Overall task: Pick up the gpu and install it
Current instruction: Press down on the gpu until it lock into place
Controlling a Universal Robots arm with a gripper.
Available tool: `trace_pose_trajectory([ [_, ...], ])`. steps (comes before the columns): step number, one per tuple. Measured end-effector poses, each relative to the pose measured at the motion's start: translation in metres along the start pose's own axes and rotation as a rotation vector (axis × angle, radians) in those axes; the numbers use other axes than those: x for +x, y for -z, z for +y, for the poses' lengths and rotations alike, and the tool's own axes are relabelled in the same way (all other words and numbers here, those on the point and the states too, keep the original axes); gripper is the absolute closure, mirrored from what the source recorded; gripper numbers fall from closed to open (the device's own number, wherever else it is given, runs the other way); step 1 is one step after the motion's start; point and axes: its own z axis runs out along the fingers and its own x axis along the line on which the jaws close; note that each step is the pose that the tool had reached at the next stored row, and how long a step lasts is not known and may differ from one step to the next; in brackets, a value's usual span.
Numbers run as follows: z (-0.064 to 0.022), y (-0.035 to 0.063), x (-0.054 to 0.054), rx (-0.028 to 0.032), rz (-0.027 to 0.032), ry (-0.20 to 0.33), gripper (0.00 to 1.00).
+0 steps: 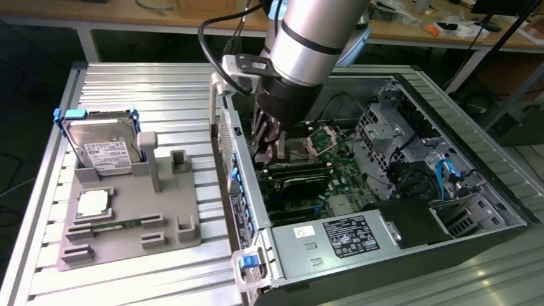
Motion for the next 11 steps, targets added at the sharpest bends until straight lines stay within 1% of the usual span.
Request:
trace_pose_trajectory([
  [4,-0.0004,0.0015,0.0,0.0,-0.0002,0.0,0.89],
  [5,-0.0004,0.0013,0.0,0.0018,-0.0002,0.0,0.89],
  [8,-0.0001,0.0001,-0.0001,0.0234,-0.0008,-0.001,0.89],
  [10,0.0008,-0.0012,-0.0001,0.036,-0.0019,-0.001,0.89],
  [11,0.0007,-0.0013,-0.0001,0.0377,-0.002,-0.001,0.89],
])
